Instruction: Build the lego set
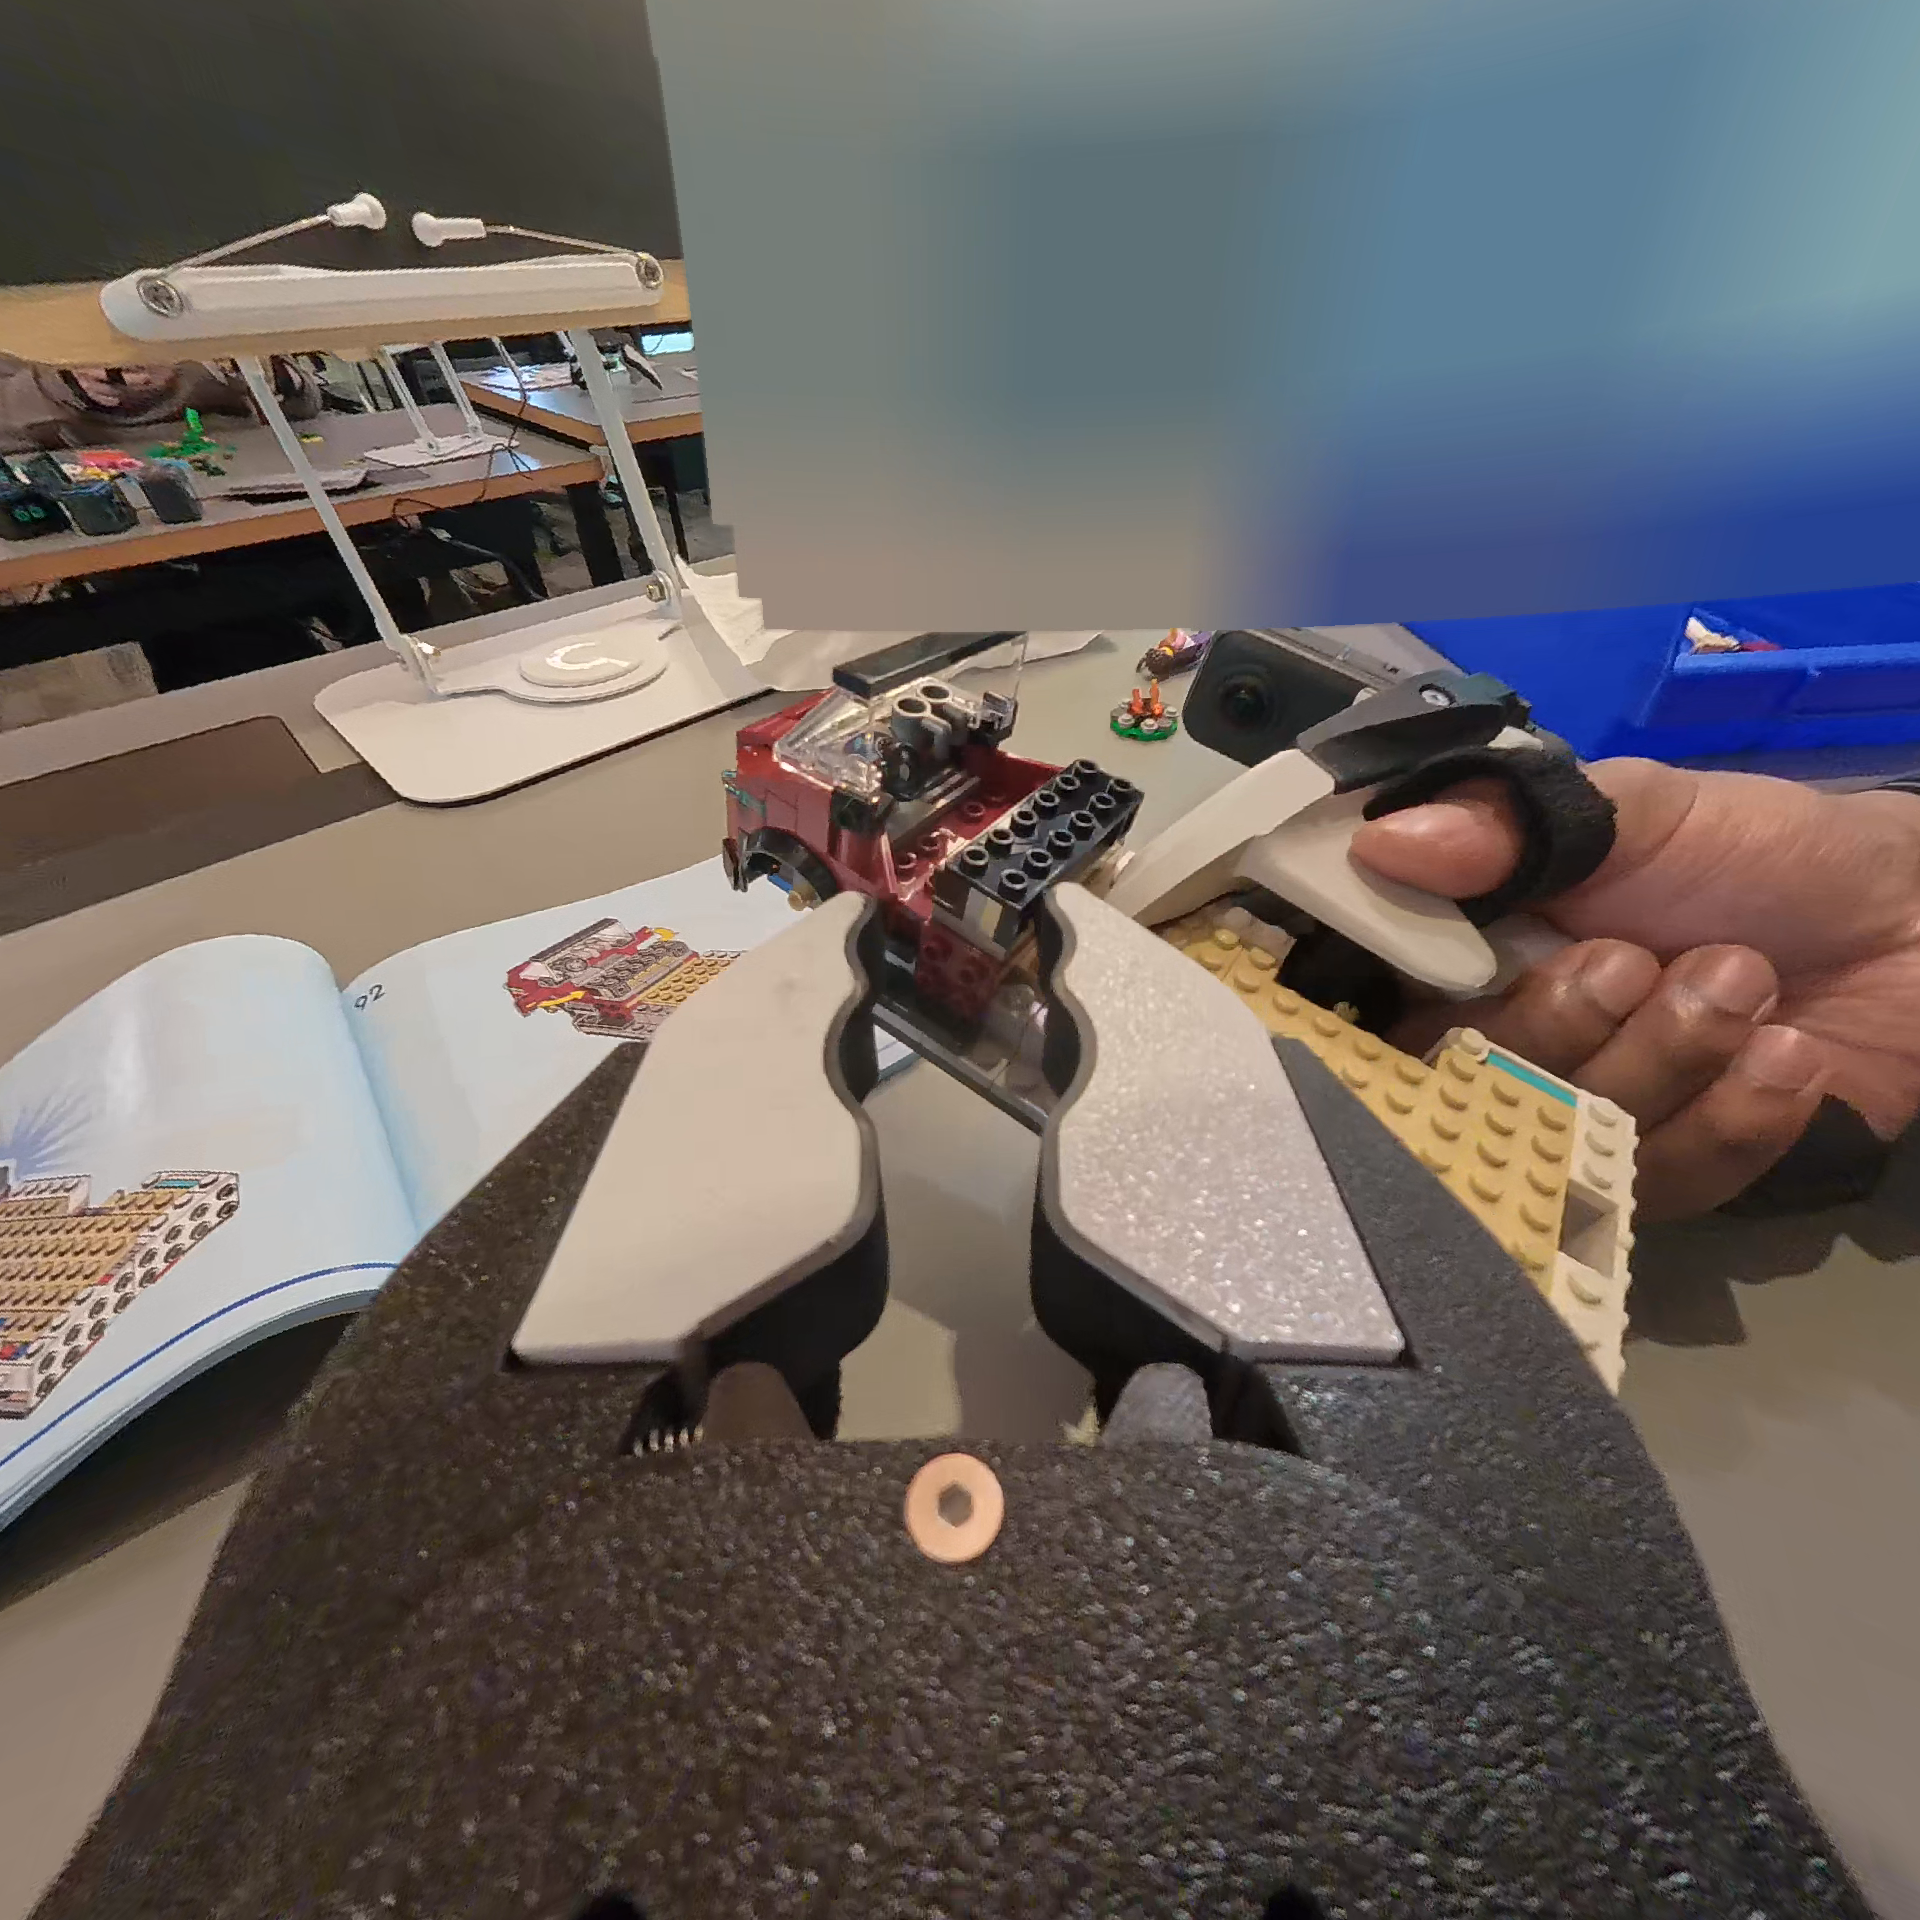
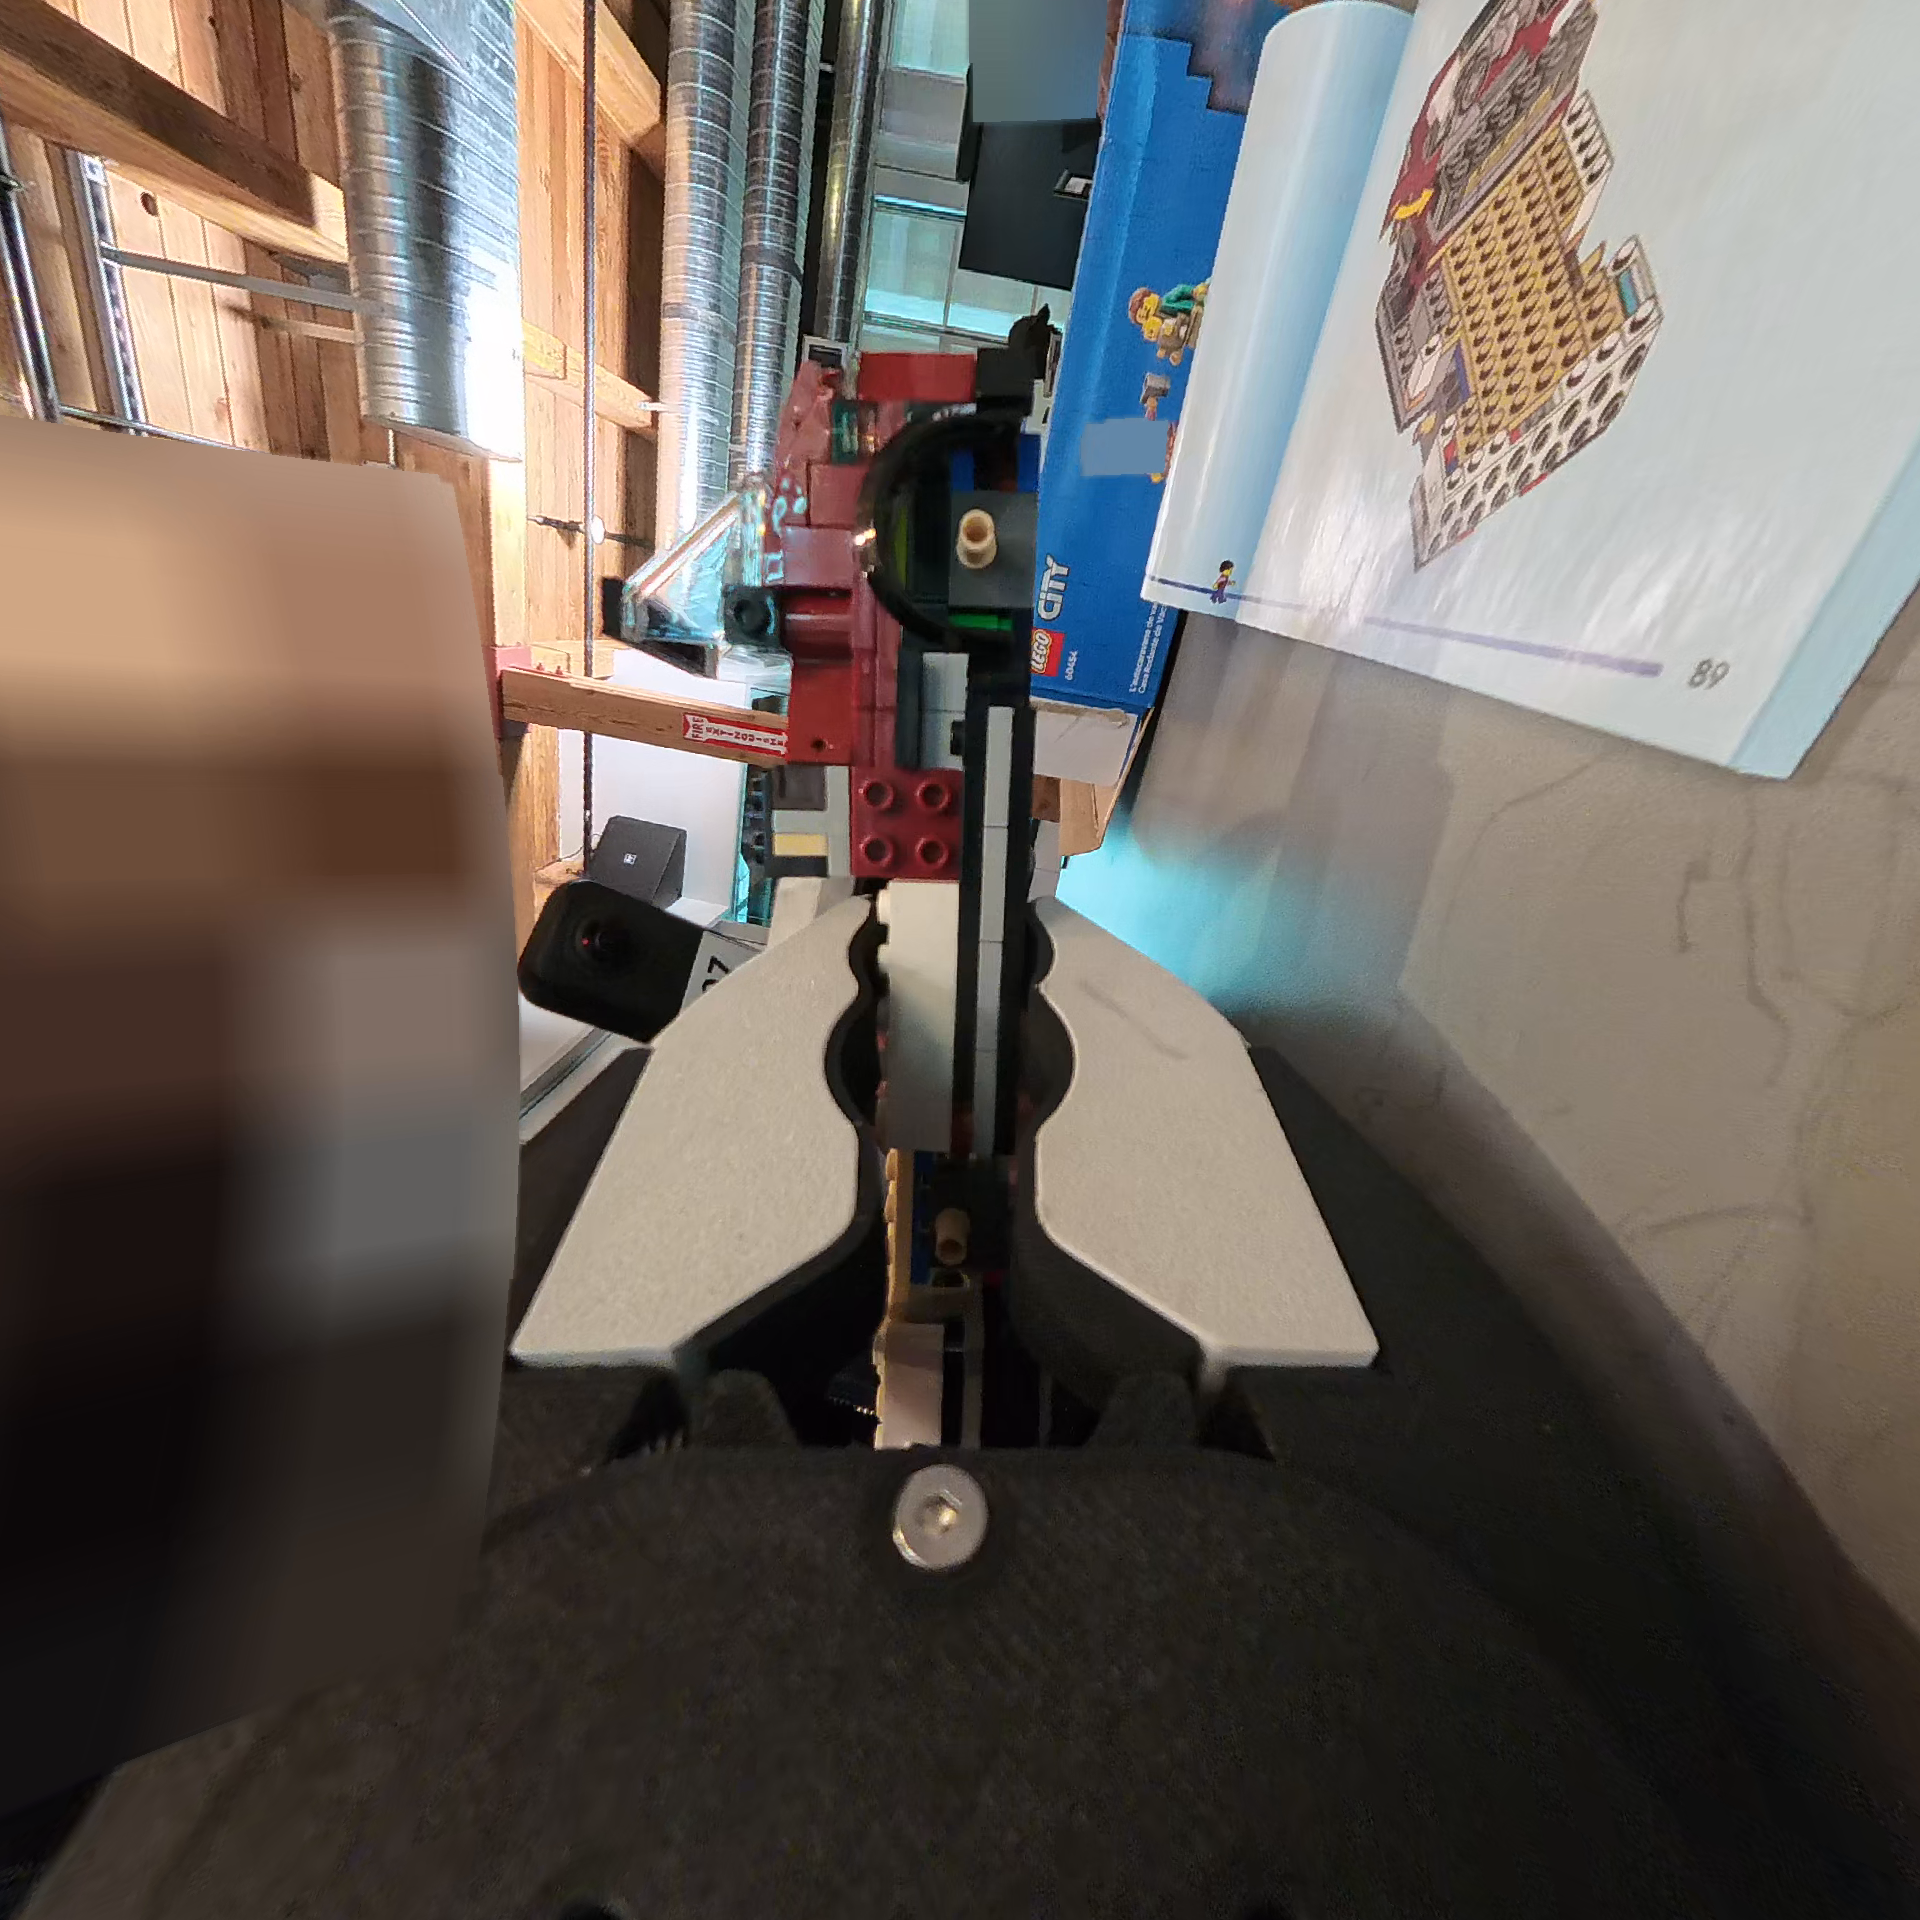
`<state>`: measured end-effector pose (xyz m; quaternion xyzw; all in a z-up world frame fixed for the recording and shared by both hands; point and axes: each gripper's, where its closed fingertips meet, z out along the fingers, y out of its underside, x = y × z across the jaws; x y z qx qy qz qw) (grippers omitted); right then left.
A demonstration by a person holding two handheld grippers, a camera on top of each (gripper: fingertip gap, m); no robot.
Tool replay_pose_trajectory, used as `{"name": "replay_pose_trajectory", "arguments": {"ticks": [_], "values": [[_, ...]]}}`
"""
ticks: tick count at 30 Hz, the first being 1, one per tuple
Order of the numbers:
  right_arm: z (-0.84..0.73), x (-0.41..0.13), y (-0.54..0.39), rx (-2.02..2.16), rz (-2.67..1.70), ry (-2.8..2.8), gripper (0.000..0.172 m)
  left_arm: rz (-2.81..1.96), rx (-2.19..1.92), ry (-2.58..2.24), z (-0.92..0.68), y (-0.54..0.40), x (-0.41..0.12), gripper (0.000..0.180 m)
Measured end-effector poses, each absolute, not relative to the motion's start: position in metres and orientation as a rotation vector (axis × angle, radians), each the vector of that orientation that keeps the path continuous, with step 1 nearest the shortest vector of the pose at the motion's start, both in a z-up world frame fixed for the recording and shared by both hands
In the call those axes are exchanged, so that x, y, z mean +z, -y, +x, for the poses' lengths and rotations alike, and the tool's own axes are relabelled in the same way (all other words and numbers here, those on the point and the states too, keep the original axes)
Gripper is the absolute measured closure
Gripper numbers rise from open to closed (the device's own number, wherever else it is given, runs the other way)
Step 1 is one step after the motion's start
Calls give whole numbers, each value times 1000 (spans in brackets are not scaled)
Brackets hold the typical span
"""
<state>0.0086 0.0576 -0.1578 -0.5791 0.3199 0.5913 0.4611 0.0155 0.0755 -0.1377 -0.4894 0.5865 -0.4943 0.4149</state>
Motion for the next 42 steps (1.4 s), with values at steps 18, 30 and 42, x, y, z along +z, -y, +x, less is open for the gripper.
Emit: {"name": "replay_pose_trajectory", "arguments": {"ticks": [18, 30, 42], "values": [[9, -160, -59, 1417, -1437, -805, 149, -1206, -1144, -1464, 15, -76, -139, 154], [9, -162, -59, 1381, -1459, -806, 149, -1197, -1128, -1469, 15, -77, -139, 155], [10, -163, -59, 1360, -1475, -809, 149, -1159, -1094, -1497, 15, -75, -140, 158]]}}
